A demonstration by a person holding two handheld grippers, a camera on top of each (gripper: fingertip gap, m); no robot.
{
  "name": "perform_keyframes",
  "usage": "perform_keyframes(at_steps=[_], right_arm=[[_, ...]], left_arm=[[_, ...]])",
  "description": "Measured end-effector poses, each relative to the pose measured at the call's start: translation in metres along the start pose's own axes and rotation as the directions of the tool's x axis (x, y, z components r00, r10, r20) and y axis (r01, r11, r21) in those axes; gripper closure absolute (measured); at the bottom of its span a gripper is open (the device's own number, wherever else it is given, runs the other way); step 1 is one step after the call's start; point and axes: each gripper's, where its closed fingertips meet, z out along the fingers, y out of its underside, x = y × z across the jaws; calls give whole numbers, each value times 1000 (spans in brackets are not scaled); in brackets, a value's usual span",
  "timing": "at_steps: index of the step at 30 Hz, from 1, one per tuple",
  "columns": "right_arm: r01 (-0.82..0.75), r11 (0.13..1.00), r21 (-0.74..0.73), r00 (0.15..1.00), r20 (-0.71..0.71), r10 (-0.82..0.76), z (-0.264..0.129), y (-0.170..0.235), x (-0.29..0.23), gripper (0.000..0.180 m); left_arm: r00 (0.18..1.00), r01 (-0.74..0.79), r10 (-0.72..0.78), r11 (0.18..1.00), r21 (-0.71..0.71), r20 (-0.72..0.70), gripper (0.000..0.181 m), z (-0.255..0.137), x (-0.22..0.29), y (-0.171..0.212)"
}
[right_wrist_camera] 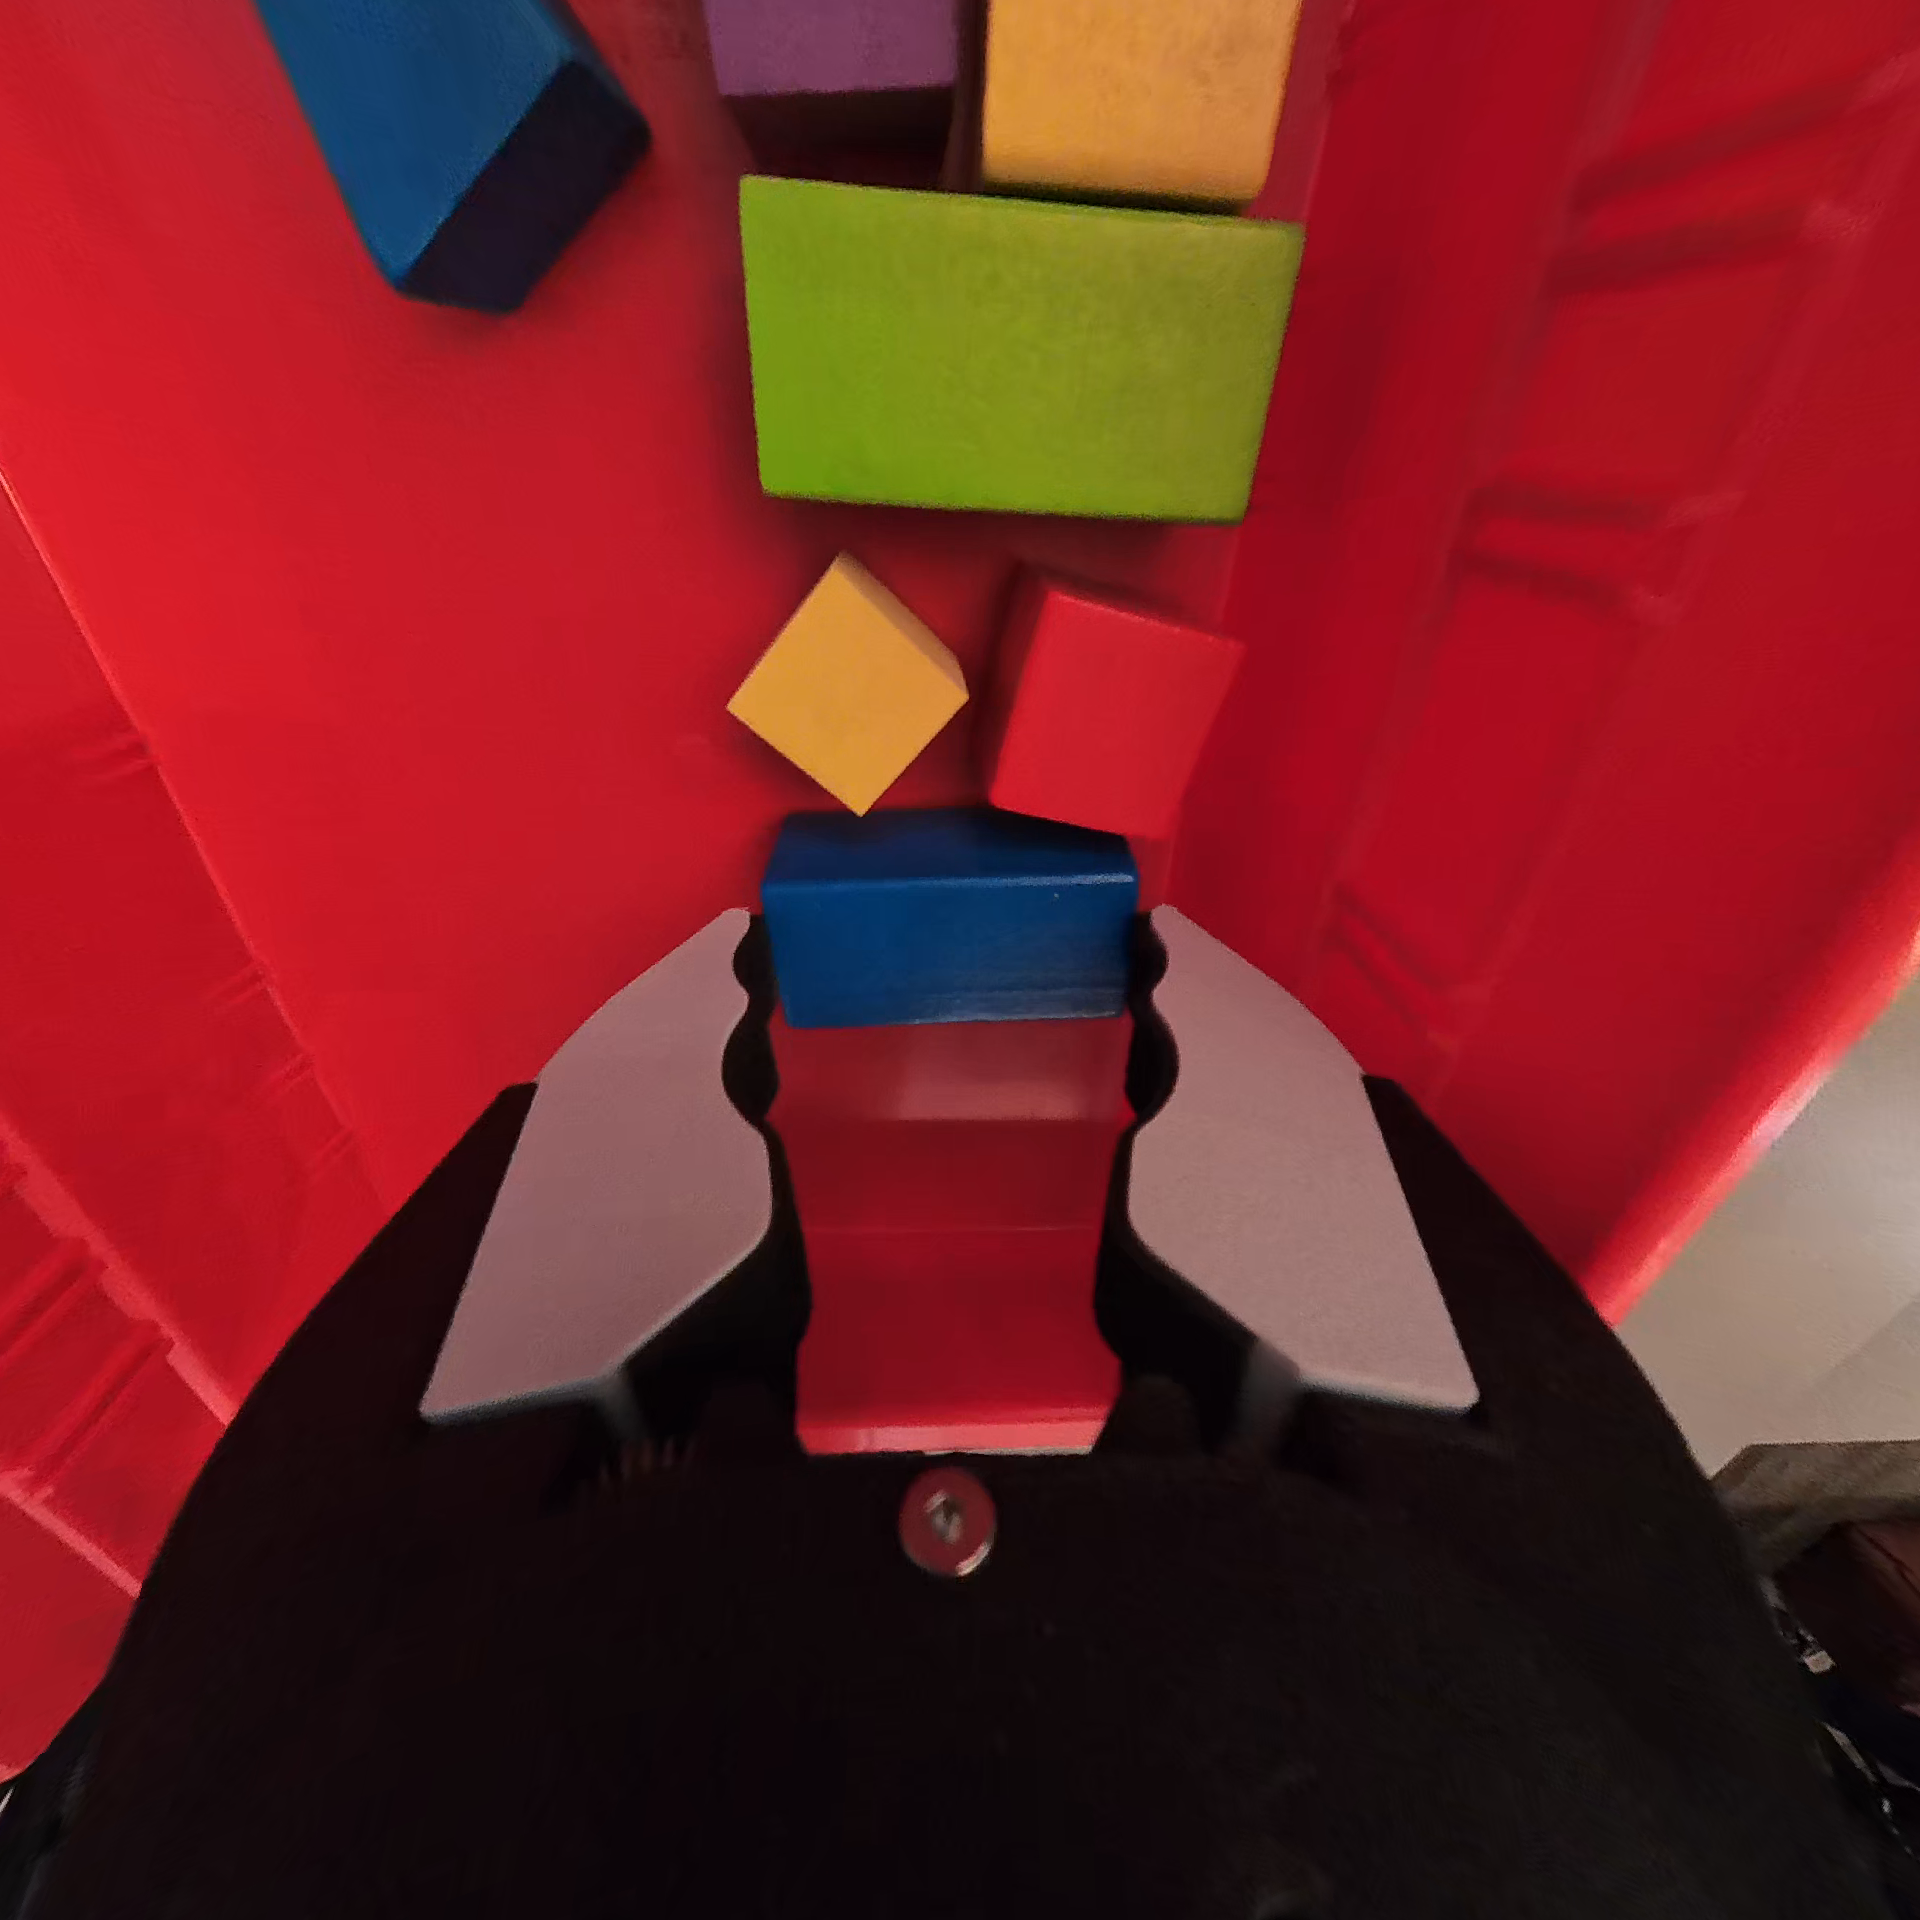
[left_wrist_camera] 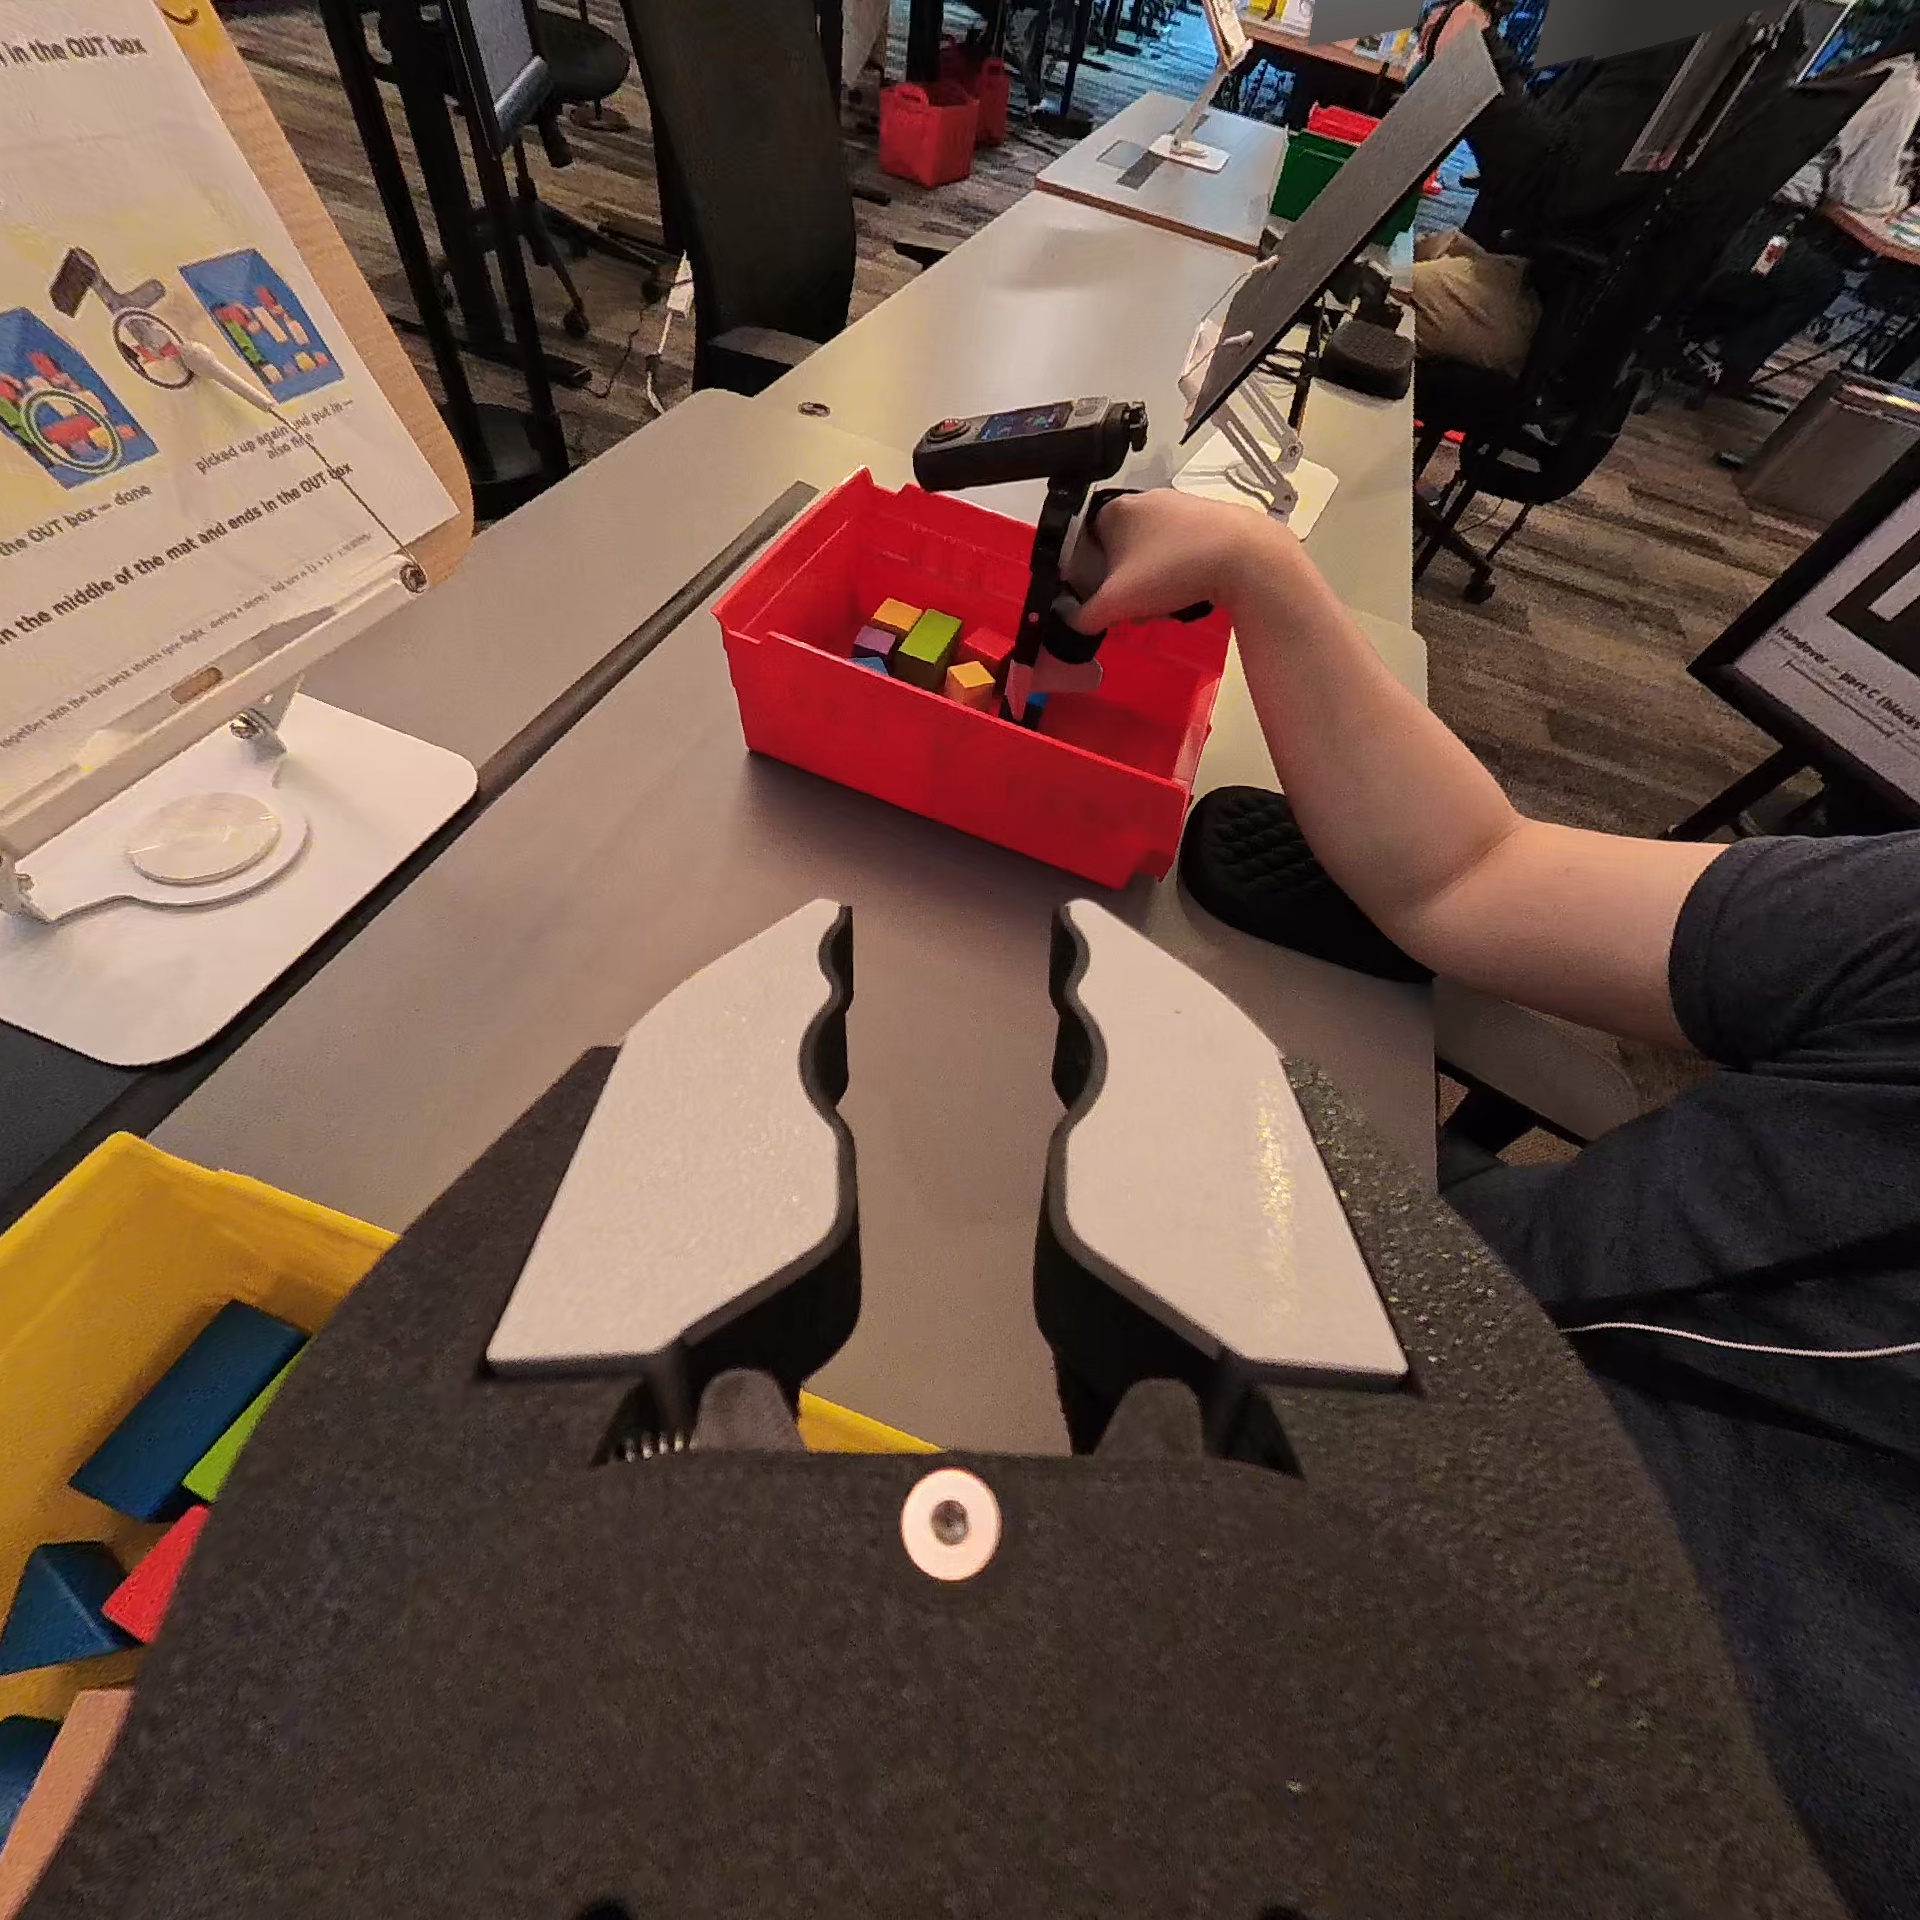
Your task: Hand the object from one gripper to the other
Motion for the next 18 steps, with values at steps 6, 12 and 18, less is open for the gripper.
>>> perform_keyframes(at_steps=[6, 12, 18], right_arm=[[23, 1000, -8, 1000, -18, -23, 1, 0, 2, 113], [52, 999, -15, 997, -58, -53, -1, 1, 2, 112], [94, 993, 75, 992, -88, -87, -31, -2, -6, 109]], left_arm=[[1000, -3, 3, 1000, -17, 1, 145, 2, 1, 2], [1000, -17, 18, 1000, -25, 21, 145, 1, -1, 3], [964, -88, 88, 996, -10, 252, 140, -30, -39, 4]])
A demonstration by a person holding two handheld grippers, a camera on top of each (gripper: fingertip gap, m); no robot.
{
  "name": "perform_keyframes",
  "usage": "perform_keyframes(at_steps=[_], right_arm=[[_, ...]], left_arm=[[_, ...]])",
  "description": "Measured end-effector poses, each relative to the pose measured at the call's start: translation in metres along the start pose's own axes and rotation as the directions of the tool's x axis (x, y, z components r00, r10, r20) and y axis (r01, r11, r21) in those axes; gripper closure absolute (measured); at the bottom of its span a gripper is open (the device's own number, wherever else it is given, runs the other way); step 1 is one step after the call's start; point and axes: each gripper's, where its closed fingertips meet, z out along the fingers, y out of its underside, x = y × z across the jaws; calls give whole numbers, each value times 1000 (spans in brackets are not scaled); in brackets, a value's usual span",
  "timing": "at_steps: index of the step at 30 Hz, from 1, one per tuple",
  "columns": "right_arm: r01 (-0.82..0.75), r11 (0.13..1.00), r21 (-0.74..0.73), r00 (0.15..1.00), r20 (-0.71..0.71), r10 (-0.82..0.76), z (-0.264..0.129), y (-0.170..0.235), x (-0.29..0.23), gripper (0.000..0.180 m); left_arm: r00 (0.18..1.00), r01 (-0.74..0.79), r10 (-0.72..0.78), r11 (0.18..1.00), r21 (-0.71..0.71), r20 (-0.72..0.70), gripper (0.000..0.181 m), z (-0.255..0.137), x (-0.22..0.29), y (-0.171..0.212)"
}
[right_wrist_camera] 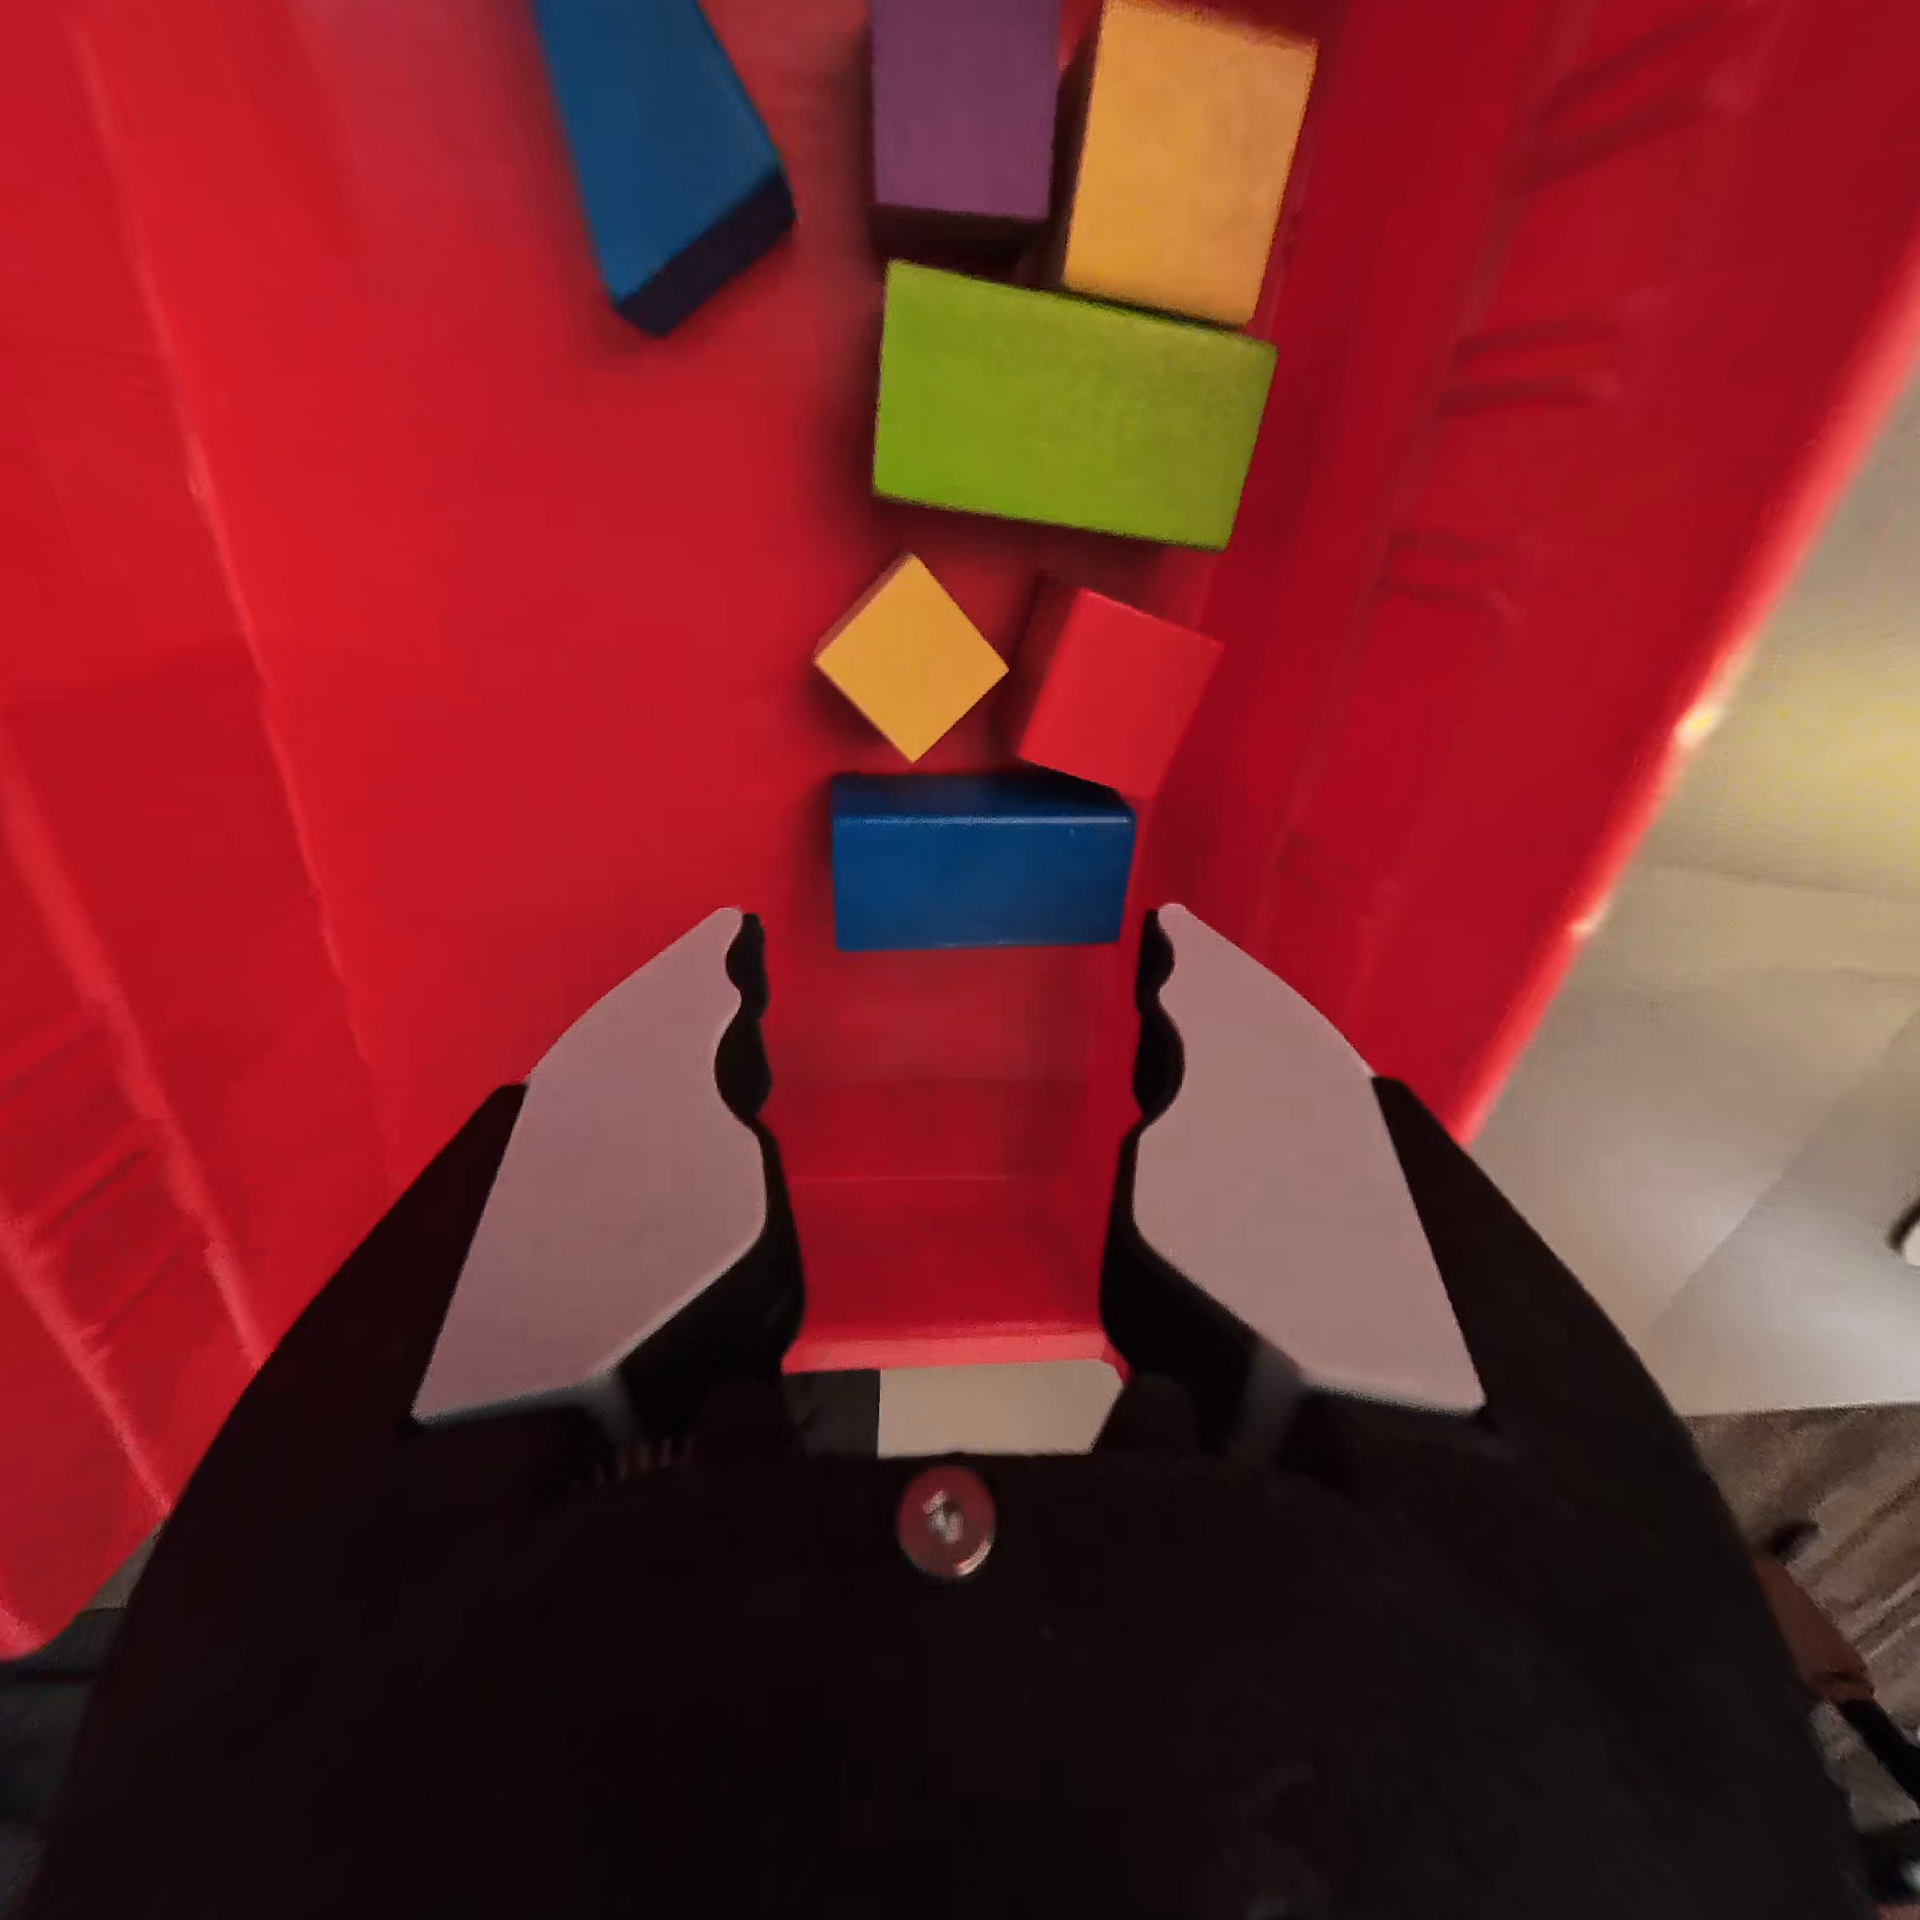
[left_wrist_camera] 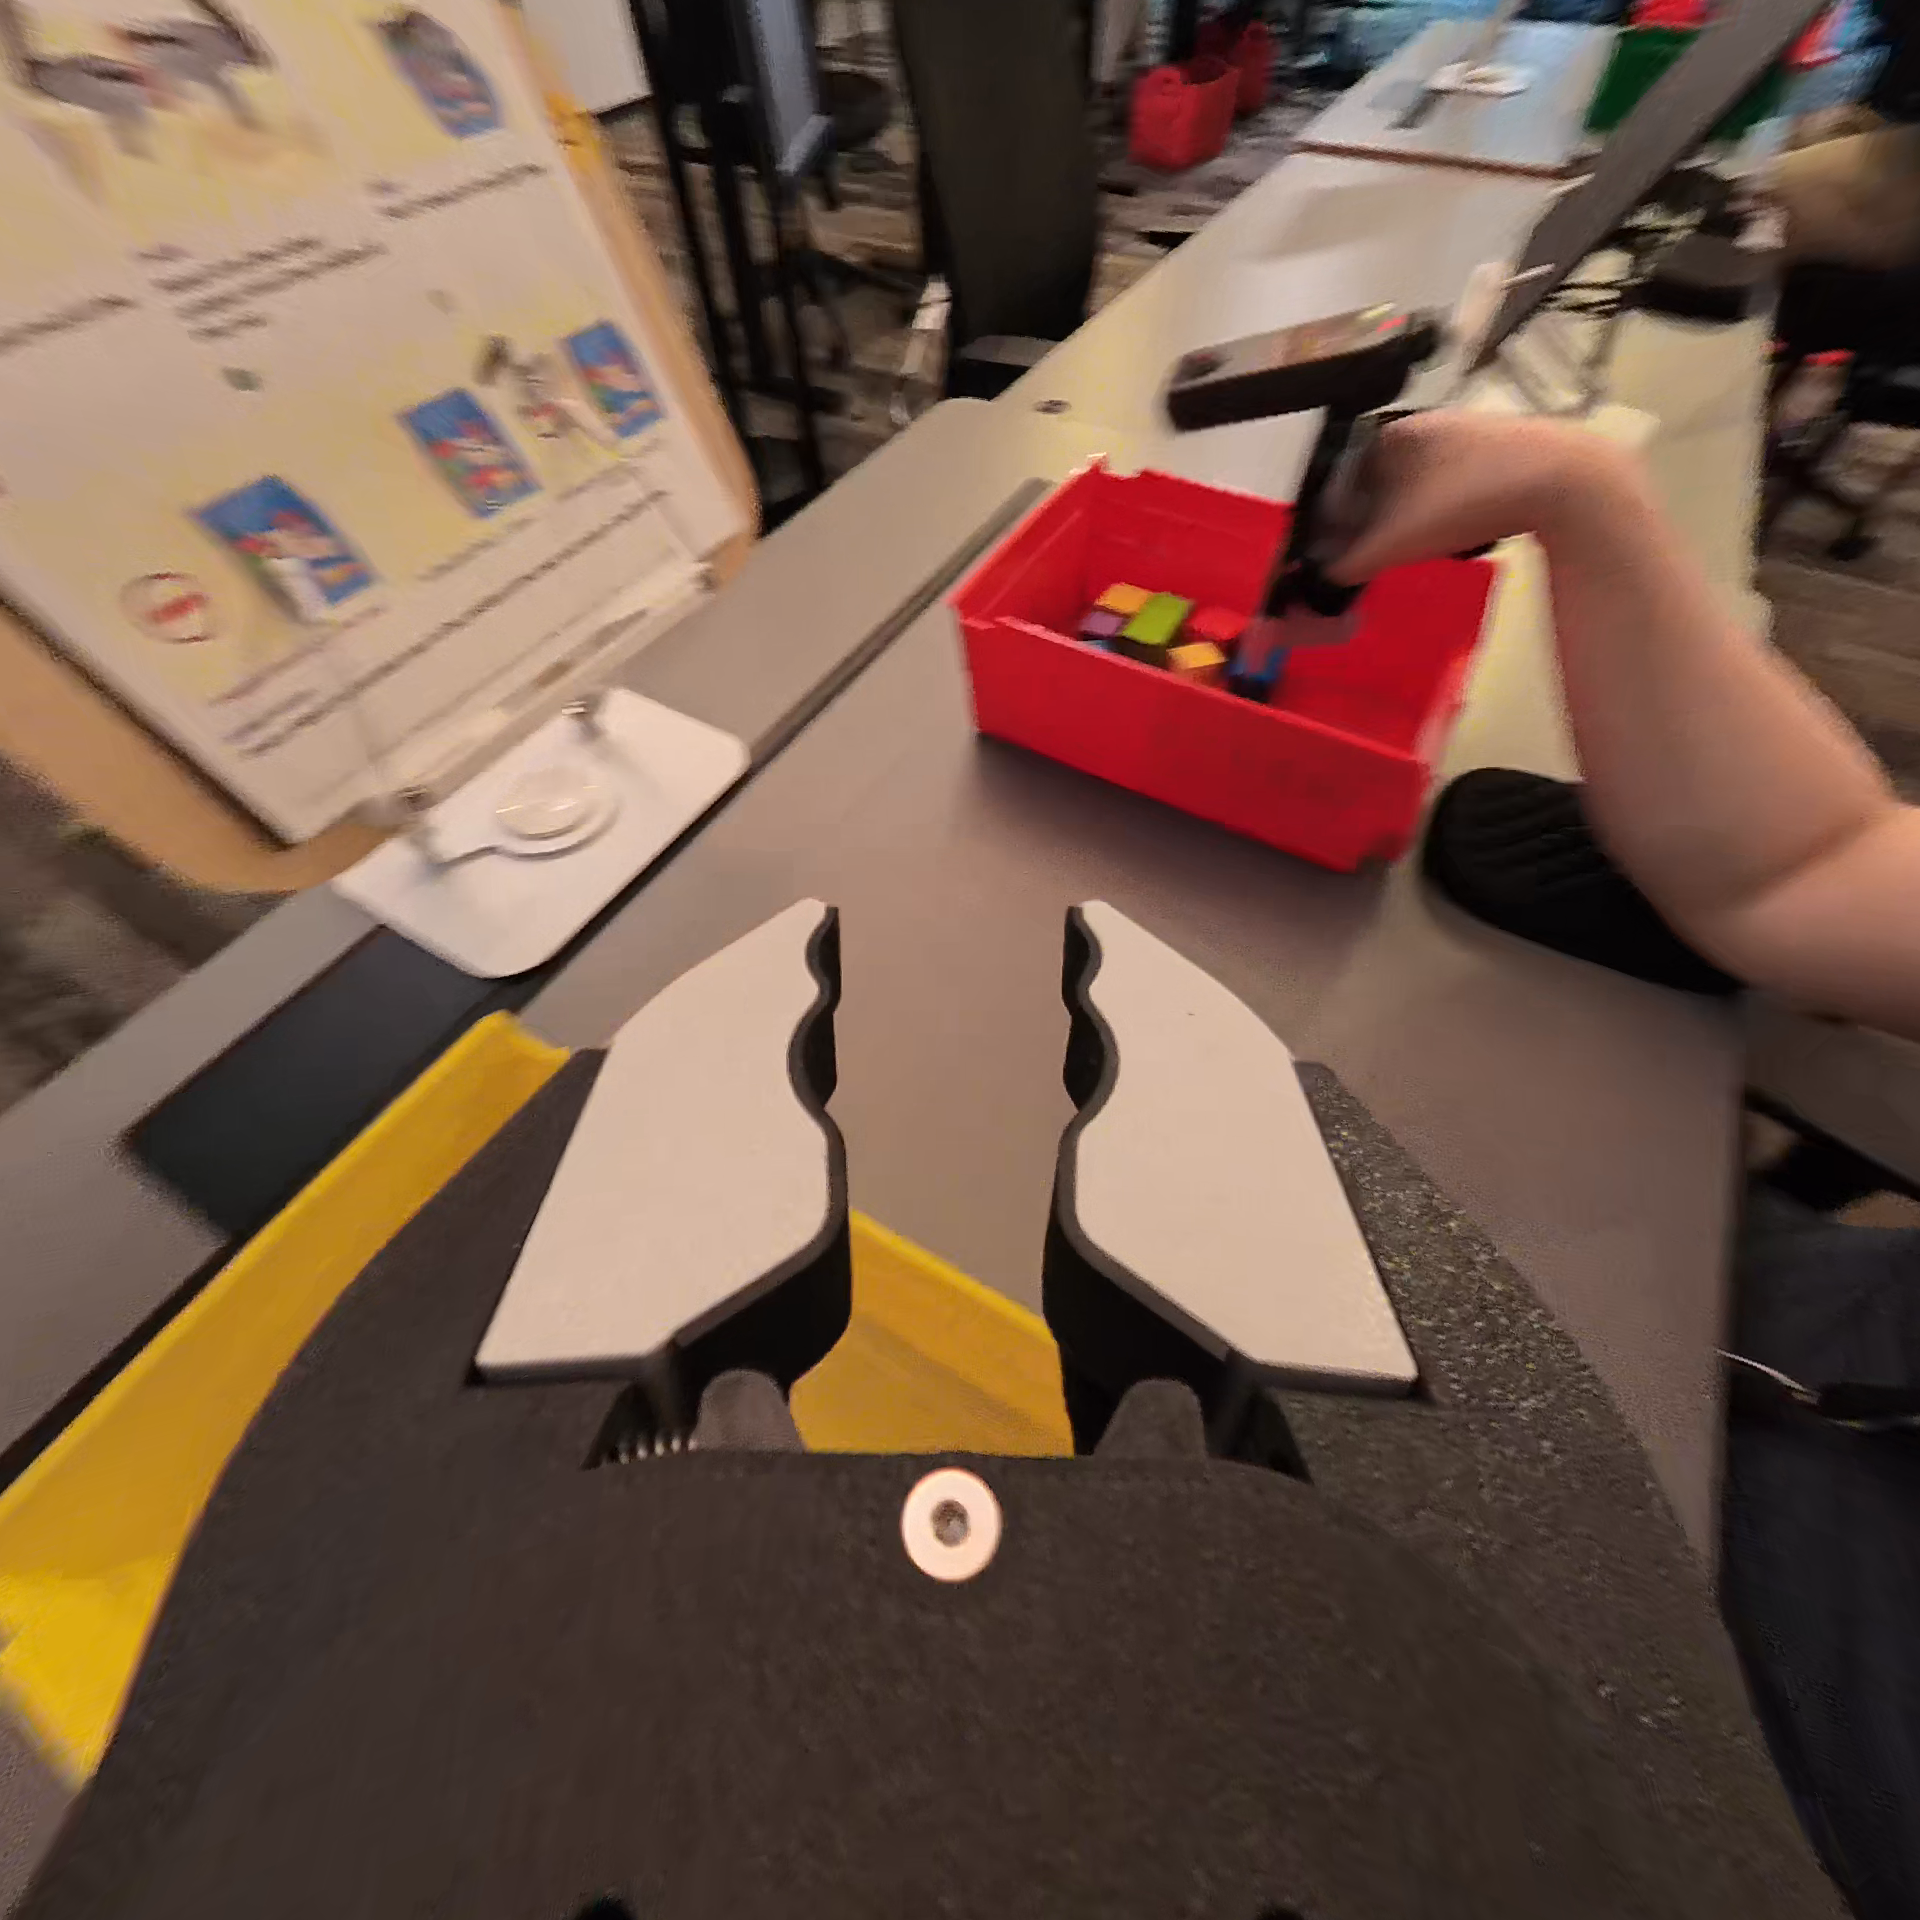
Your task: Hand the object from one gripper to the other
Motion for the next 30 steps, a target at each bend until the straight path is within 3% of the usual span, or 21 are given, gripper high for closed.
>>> perform_keyframes(at_steps=[4, 7, 10, 17, 22, 30], right_arm=[[44, 980, 195, 999, 9, -47, -43, -16, -13, 110], [86, 952, 294, 995, 13, -94, -67, -22, -25, 110], [134, 936, 326, 989, 22, -149, -77, -21, -36, 110], [176, 937, 303, 982, 10, -187, -73, -20, -39, 110], [208, 942, 265, 976, 2, -216, -65, -19, -41, 110], [251, 941, 227, 967, -6, -256, -59, -17, -48, 110]], left_arm=[[982, -23, 27, 999, -25, 189, 135, -15, -48, 34], [974, 11, 43, 972, -234, 223, 140, -8, -78, 87], [945, 5, 133, 908, -420, 299, 138, 1, -111, 133], [955, 103, 110, 745, -659, 274, 143, 25, -134, 213], [894, 185, 183, 681, -709, 409, 139, 11, -167, 233], [870, 132, 316, 590, -797, 378, 128, 13, -180, 249]])
